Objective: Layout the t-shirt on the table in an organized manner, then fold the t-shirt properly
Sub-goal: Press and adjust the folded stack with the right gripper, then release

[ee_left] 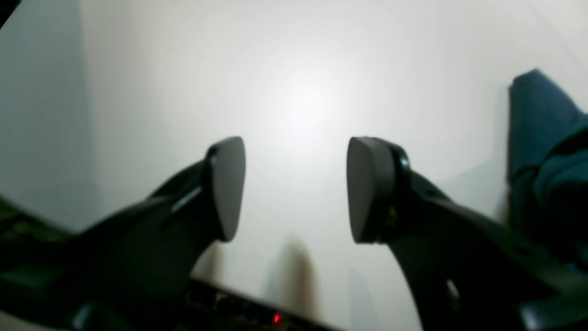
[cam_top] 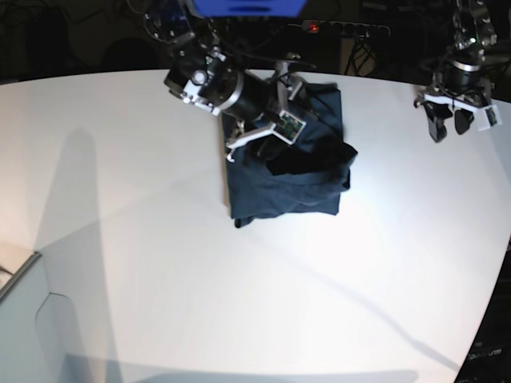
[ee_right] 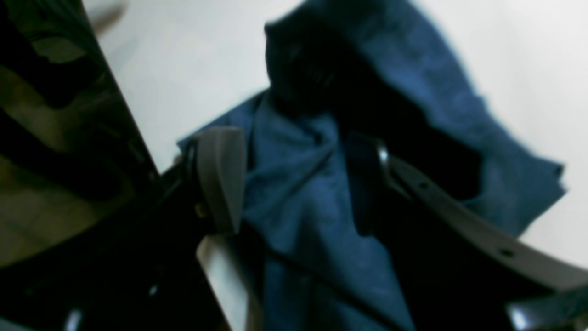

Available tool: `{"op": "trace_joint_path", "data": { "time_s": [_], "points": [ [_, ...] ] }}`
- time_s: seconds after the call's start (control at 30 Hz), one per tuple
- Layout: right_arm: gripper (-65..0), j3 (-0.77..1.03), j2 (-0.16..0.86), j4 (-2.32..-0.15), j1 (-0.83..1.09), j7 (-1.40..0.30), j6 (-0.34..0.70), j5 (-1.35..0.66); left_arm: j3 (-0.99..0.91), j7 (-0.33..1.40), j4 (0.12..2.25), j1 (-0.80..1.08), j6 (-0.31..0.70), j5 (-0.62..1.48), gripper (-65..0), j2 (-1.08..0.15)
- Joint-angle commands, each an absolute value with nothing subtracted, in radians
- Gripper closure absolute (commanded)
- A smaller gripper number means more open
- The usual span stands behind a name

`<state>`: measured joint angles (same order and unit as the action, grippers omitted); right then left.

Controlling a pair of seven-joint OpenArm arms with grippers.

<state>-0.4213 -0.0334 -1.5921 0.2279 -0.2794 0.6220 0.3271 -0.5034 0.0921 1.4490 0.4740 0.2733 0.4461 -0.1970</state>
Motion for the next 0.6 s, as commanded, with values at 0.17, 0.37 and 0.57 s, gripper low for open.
{"op": "trace_joint_path", "data": {
  "time_s": [0.17,0.37,0.57],
  "points": [
    [-34.8,-0.43,-0.056,-1.534,0.157,-0.364,0.613,0.311,-0.509,0.067,1.468,0.481,0.275,0.45,-34.2,-0.208],
    [-34.7,-0.435,-0.071,-1.497,0.127,-0.395,0.615,0.309,-0.509,0.067,1.468,0.484,0.275,0.45,-34.2,-0.208],
    [-34.7,-0.549,-0.054,-1.497,0.133,-0.394,0.622,0.309,-0.51,0.067,1.466,0.483,0.275,0.45,-34.2,-0.208]
  ]
}}
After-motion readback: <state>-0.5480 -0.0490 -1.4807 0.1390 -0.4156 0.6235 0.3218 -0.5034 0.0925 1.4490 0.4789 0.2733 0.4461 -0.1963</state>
